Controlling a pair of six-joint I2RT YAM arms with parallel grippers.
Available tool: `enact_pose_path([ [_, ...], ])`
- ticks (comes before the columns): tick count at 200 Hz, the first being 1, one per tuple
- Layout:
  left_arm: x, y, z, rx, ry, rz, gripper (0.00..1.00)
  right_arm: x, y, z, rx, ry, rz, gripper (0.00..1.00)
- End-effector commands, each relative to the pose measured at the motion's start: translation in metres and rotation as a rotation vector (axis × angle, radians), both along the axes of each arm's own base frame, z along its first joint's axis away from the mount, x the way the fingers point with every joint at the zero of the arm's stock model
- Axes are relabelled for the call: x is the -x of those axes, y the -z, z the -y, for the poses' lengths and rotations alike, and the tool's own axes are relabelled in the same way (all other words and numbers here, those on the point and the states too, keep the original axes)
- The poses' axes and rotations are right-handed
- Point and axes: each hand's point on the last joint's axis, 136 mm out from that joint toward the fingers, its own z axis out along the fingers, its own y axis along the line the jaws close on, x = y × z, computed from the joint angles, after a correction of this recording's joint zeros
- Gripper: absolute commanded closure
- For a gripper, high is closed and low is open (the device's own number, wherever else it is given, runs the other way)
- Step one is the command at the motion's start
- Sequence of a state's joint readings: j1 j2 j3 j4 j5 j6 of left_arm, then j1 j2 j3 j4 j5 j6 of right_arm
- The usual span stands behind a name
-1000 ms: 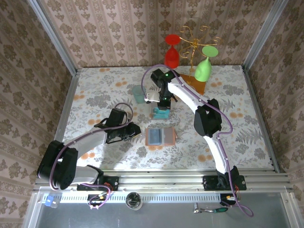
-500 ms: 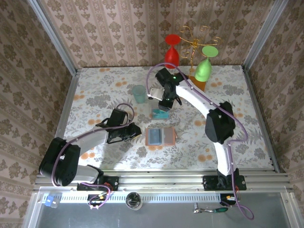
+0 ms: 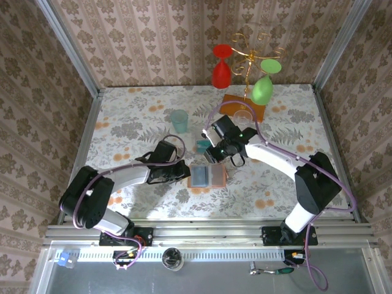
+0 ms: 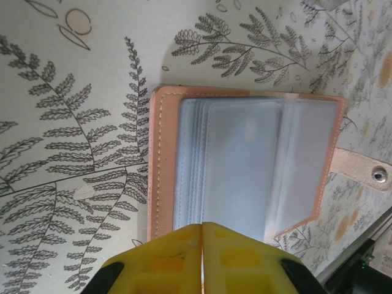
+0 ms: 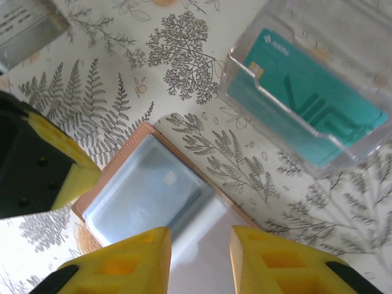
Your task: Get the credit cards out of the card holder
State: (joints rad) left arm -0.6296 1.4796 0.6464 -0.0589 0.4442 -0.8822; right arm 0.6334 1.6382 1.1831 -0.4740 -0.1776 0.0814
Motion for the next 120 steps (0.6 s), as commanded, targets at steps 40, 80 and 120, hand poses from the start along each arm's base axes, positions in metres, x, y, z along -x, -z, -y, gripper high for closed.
enact_pose_path([
  [40,-0.005,0.002,0.005,-0.029,-0.003,0.017,0.95,0.005,-0.009,-0.025,-0.282,0.244,-0.099,0.70],
  [80,-0.002,0.006,0.006,-0.039,0.004,0.009,0.96,0.012,0.008,-0.025,-0.251,0.299,-0.203,0.70],
  [120,-0.002,0.010,0.001,-0.067,0.006,0.008,0.96,0.022,0.024,-0.033,-0.243,0.301,-0.266,0.70],
])
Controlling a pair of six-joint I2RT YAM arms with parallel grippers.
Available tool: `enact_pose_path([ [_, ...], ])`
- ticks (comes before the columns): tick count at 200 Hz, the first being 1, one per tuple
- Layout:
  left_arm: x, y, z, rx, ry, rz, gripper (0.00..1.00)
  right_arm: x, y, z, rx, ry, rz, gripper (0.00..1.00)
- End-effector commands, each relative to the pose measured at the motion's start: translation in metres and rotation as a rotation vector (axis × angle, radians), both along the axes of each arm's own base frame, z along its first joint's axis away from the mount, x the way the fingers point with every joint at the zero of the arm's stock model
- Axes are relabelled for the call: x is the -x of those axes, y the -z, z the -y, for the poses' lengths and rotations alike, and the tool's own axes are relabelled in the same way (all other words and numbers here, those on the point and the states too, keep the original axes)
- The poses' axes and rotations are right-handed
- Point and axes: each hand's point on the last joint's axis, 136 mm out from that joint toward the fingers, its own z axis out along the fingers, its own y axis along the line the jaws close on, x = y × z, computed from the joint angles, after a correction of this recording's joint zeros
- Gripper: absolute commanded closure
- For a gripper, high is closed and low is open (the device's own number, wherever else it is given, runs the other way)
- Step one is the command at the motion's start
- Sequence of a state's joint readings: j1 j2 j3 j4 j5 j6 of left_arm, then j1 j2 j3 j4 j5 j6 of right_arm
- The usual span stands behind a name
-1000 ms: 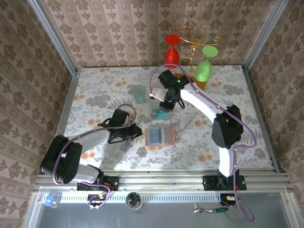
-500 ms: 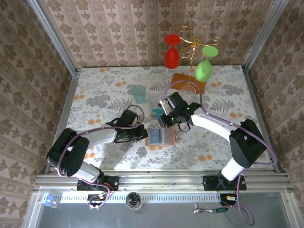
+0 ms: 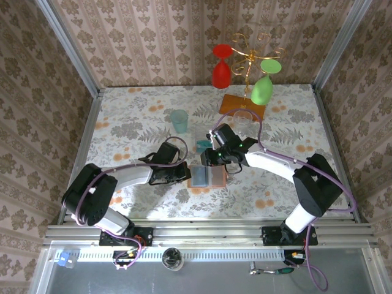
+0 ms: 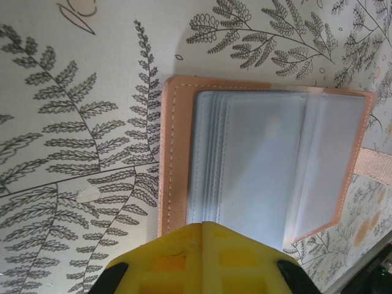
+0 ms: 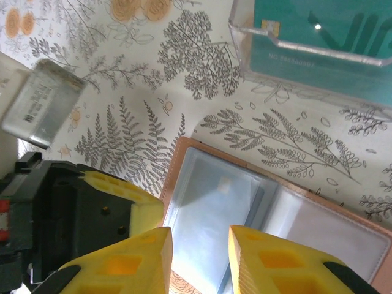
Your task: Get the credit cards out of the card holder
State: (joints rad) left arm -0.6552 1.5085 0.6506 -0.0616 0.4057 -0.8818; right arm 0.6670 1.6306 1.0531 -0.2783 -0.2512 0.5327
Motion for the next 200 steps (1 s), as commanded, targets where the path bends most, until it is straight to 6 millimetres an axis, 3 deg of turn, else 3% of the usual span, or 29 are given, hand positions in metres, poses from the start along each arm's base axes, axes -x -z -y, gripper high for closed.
enact_pose_path([
  [1,-0.004,-0.001,0.000,-0.025,0.001,0.012,0.96,0.007,0.007,-0.011,-0.021,0.005,-0.061,0.69],
  [121,0.000,0.006,-0.003,-0.045,0.009,-0.005,0.98,0.022,0.035,-0.012,0.003,0.074,-0.226,0.70],
  [200,0.002,0.008,-0.004,-0.046,0.011,-0.015,0.98,0.028,0.043,-0.018,-0.036,0.111,-0.283,0.60],
])
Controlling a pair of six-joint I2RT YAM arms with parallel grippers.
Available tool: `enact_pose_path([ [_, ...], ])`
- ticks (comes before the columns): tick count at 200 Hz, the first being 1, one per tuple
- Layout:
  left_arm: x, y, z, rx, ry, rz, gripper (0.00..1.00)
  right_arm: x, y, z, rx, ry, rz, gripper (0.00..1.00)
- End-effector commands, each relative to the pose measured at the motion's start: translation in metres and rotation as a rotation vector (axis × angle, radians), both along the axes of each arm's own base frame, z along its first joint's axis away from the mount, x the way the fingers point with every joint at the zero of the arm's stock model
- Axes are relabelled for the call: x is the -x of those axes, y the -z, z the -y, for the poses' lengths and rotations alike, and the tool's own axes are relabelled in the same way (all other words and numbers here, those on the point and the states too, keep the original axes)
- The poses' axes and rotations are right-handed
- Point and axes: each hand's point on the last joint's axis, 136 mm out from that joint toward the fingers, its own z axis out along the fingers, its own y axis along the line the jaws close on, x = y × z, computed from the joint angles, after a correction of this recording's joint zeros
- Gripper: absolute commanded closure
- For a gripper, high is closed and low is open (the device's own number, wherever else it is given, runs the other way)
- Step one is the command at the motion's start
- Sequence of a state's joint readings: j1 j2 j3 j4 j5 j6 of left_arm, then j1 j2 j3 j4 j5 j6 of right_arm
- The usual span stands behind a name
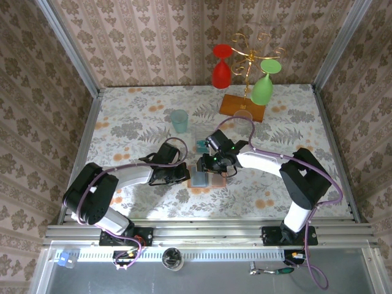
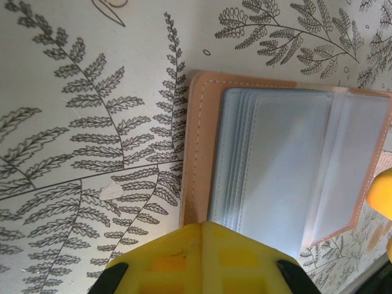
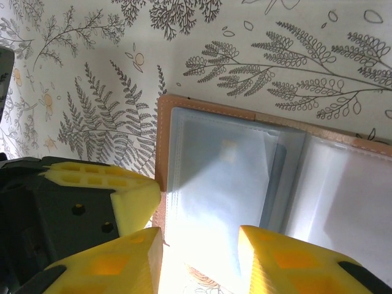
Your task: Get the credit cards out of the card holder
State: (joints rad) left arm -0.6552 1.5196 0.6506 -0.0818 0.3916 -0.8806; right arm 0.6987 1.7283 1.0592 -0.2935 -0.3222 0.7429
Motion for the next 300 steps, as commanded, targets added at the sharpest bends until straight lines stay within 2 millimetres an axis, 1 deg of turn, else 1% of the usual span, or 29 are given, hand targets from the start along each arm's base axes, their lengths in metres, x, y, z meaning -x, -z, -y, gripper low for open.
enact_pose_path([
  [1,0.000,0.002,0.001,-0.017,0.017,0.000,0.98,0.007,0.008,-0.004,-0.010,0.013,-0.048,0.60],
  [56,0.000,0.001,-0.001,-0.025,0.016,0.007,0.98,0.009,0.012,-0.015,-0.037,-0.001,-0.082,0.60],
  [119,0.001,0.002,-0.002,-0.022,0.017,0.002,0.98,0.013,0.019,-0.017,-0.031,0.003,-0.101,0.61],
  [187,0.003,0.003,-0.004,-0.028,0.021,0.001,0.98,0.015,0.029,-0.013,0.006,0.006,-0.118,0.61],
  [212,0.003,0.003,-0.005,-0.029,0.019,0.001,0.98,0.015,0.031,-0.007,0.040,0.014,-0.118,0.61],
  [300,0.003,0.006,-0.006,-0.034,0.020,-0.009,0.98,0.016,0.028,0.004,0.094,0.013,-0.098,0.61],
])
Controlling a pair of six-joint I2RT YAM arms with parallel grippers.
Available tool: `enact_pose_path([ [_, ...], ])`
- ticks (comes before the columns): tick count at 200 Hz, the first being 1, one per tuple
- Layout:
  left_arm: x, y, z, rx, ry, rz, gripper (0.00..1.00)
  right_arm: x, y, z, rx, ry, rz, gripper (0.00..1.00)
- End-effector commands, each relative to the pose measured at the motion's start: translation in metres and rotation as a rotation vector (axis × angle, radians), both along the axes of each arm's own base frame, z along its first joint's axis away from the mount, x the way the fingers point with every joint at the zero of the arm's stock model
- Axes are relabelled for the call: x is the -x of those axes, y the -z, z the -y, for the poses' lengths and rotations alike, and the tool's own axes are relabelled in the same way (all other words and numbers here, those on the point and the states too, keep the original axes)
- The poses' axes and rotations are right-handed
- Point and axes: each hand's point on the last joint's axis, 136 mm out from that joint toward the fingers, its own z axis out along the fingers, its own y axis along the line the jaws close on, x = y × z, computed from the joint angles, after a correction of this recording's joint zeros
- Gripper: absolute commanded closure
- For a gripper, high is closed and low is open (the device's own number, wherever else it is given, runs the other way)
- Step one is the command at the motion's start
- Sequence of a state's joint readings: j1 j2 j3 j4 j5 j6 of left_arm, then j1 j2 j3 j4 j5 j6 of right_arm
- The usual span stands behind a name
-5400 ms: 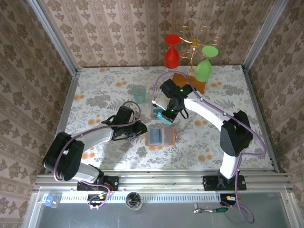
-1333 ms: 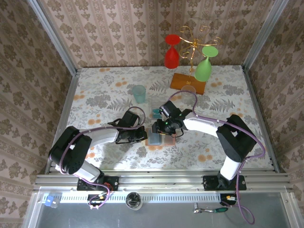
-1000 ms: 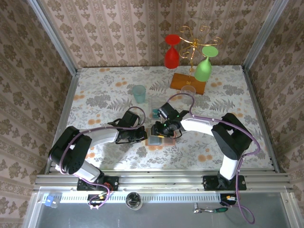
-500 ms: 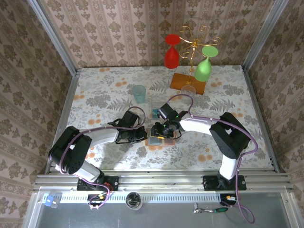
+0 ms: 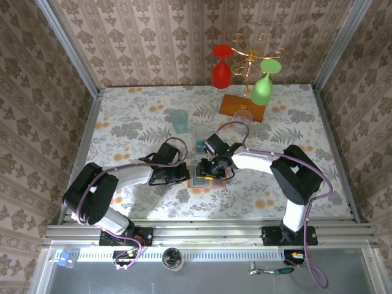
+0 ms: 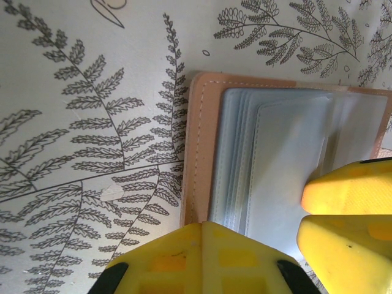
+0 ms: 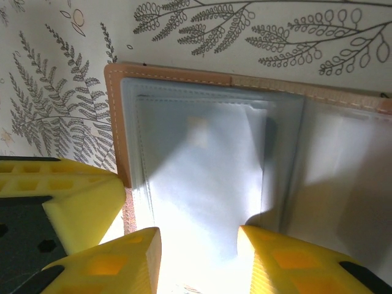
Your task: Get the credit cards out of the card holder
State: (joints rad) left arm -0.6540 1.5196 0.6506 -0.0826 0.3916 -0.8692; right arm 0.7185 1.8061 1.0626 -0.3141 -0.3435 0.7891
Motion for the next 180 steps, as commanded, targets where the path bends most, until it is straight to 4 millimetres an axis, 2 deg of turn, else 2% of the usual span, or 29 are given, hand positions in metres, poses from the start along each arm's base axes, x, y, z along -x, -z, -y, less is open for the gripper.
enact_pose_path([
  [1,0.003,0.006,-0.006,-0.032,0.011,-0.015,0.98,0.001,-0.002,0.006,0.053,0.001,0.011,0.61],
  [180,0.005,0.002,-0.009,-0.037,0.006,-0.012,0.98,0.002,-0.009,0.020,0.078,0.001,0.036,0.62],
])
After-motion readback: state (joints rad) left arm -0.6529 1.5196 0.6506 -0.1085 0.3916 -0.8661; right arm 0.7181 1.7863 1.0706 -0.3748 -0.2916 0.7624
